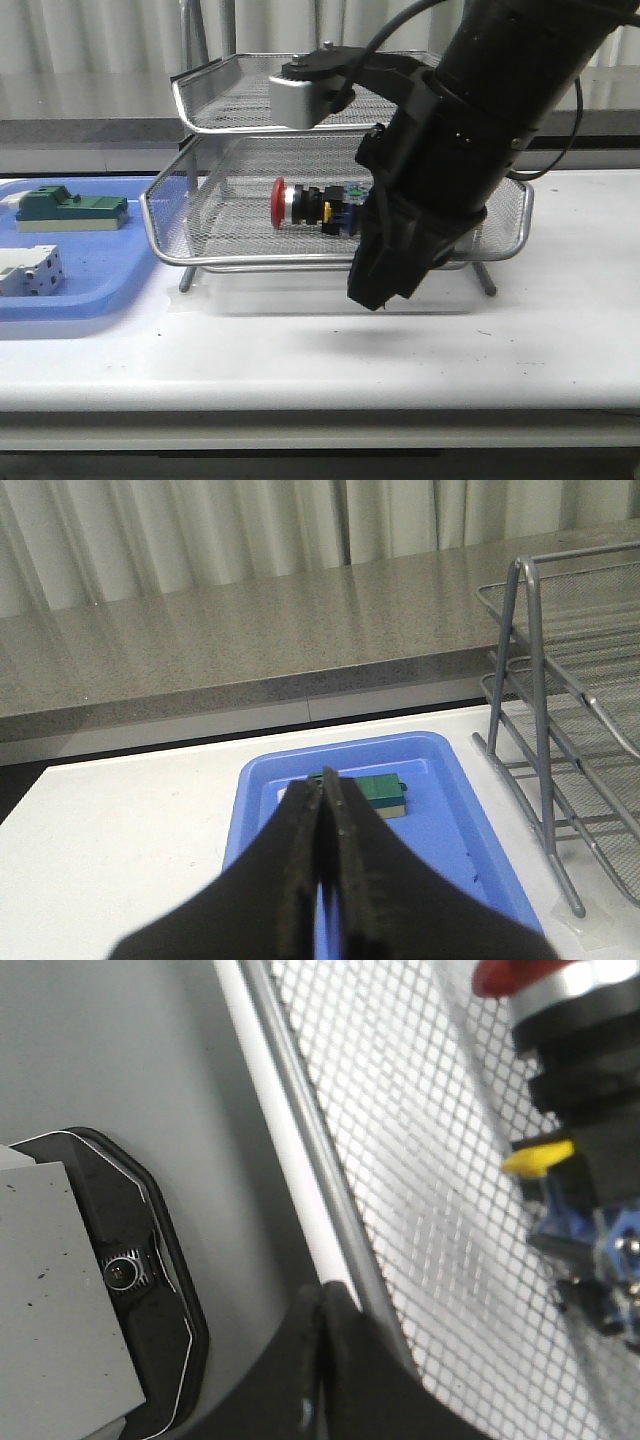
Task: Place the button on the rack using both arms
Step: 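Push the middle tray back into the rack with the right gripper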
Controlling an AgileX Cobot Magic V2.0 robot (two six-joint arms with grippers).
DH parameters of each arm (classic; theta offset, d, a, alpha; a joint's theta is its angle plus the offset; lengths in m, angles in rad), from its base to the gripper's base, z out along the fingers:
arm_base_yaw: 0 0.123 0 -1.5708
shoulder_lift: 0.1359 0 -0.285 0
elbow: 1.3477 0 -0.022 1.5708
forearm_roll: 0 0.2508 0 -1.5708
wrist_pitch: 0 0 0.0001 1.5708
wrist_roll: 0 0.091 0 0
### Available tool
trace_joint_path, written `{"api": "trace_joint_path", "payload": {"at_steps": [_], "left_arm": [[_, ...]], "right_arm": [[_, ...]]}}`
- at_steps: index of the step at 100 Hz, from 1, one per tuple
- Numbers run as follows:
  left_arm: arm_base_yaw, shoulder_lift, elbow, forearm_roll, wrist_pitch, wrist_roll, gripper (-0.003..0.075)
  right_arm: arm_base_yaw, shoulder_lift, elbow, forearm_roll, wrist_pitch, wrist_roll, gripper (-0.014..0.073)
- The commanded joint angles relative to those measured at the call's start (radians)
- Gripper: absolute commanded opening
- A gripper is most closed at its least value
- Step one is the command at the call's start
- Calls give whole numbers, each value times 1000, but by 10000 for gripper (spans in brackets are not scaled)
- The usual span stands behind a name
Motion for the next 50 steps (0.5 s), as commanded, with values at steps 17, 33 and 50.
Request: {"api": "trace_joint_path", "payload": {"at_steps": [17, 33, 50], "left_arm": [[3, 7, -27, -12, -85, -10, -20], [3, 7, -27, -12, -85, -10, -20], [3, 7, -27, -12, -85, -10, -20]], "right_arm": [[-91, 56, -186, -38, -33, -11, -69], [-123, 95, -270, -43, -3, -11, -69], [-130, 99, -306, -41, 58, -8, -69]]}}
